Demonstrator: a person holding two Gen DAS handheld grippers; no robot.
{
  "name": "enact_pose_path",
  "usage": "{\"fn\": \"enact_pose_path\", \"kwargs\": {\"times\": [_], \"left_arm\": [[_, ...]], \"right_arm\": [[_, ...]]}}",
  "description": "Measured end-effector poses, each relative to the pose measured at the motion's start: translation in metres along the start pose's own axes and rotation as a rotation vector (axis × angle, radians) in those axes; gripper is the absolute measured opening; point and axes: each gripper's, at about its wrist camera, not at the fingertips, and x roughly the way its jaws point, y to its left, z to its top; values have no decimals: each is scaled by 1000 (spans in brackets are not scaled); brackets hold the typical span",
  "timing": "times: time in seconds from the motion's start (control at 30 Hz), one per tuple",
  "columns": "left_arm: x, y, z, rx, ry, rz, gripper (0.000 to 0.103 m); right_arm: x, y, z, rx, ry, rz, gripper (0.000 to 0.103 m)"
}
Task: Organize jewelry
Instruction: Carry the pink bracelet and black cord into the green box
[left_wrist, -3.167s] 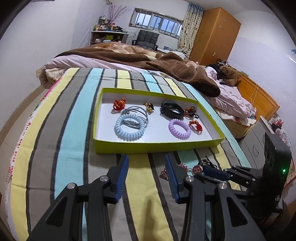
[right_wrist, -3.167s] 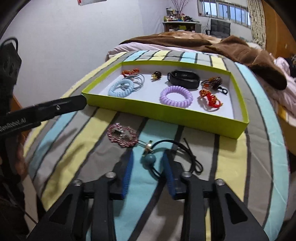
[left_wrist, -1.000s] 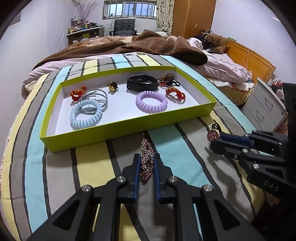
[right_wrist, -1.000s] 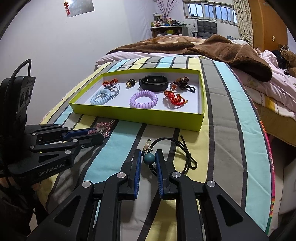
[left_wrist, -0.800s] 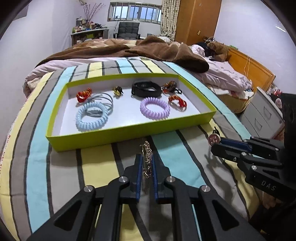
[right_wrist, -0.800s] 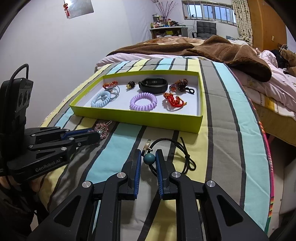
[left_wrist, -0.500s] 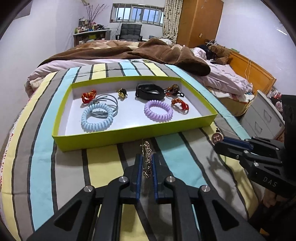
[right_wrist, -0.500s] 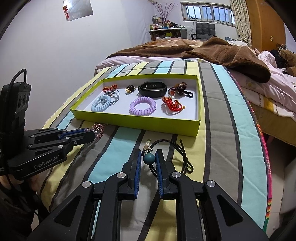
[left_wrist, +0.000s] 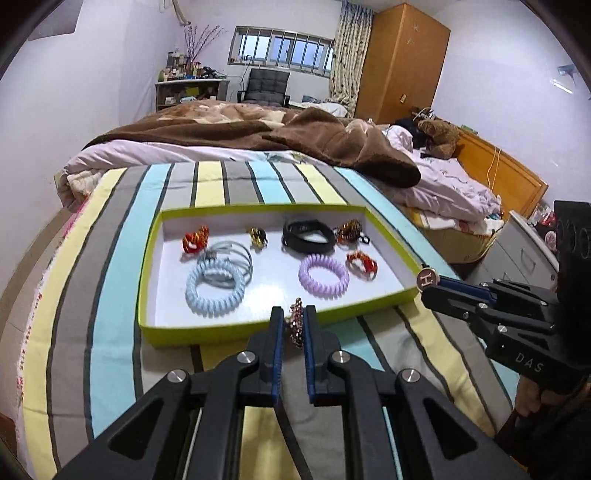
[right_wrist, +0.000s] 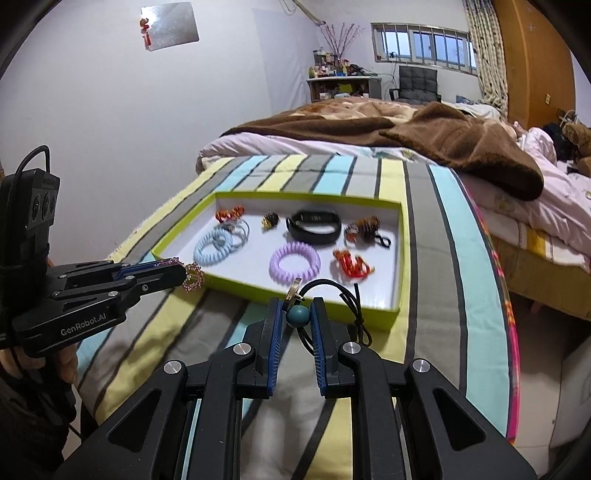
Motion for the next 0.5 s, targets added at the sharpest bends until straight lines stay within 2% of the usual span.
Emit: {"fn": "enact_pose_path", "kwargs": {"times": [0.5], "left_arm": [[5,11,33,-36,-43,-35,10]], "right_arm": [[19,-7,28,2,3,2,16]]}}
